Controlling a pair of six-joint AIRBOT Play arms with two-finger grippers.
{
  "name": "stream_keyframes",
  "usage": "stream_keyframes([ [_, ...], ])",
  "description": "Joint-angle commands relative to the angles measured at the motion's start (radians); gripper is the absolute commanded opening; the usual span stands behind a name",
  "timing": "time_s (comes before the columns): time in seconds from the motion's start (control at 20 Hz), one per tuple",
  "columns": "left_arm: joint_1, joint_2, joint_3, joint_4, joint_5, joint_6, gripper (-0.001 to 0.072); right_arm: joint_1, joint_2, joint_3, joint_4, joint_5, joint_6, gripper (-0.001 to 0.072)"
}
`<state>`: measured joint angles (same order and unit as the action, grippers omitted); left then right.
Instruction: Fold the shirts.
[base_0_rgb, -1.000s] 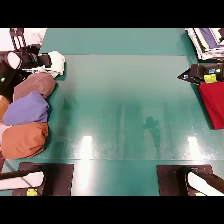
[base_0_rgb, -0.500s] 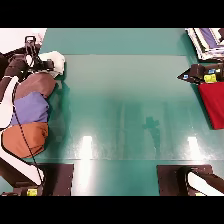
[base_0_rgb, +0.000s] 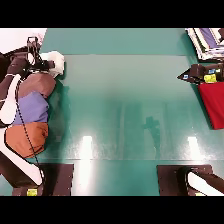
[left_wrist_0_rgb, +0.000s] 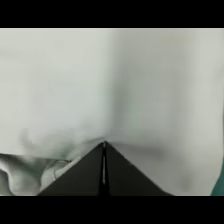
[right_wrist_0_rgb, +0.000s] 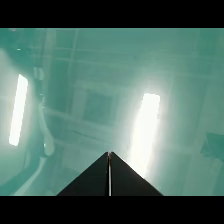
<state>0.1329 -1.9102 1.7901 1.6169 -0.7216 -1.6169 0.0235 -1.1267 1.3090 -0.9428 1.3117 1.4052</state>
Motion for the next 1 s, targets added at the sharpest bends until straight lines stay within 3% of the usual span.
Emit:
stream_keyframes([
  [0.0, -0.002, 0.026, 0.123, 0.0, -0.116, 0.002, 0.002, 0.001, 0.001, 0.0, 0.001, 0.001, 0.0, 0.0015],
  [0.2, -0.002, 0.15, 0.175, -0.014, -0.153, 0.003, 0.002, 0.002, 0.0, 0.0, 0.001, -0.001, 0.0, 0.0016],
  [0.35, -0.009, 0.279, 0.175, -0.078, -0.181, 0.085, 0.002, 0.002, 0.001, 0.0, 0.001, -0.015, 0.0, 0.0016],
  [0.65, -0.2, 0.616, 0.175, -0.074, -0.142, 0.2, 0.002, 0.002, 0.0, 0.154, 0.006, -0.082, 0.0, 0.0015],
  [0.85, -0.211, 0.623, 0.155, -0.008, -0.211, 0.197, 0.0023, 0.002, 0.001, 0.277, 0.005, -0.036, 0.0, 0.0015],
  [0.9, -0.183, 0.599, 0.13, -0.008, -0.245, 0.171, 0.0117, 0.003, 0.001, 0.288, 0.005, -0.017, 0.0, 0.0015],
  [0.95, -0.153, 0.571, 0.097, -0.008, -0.257, 0.135, 0.0404, 0.003, 0.001, 0.293, 0.005, -0.002, 0.0, 0.0015],
])
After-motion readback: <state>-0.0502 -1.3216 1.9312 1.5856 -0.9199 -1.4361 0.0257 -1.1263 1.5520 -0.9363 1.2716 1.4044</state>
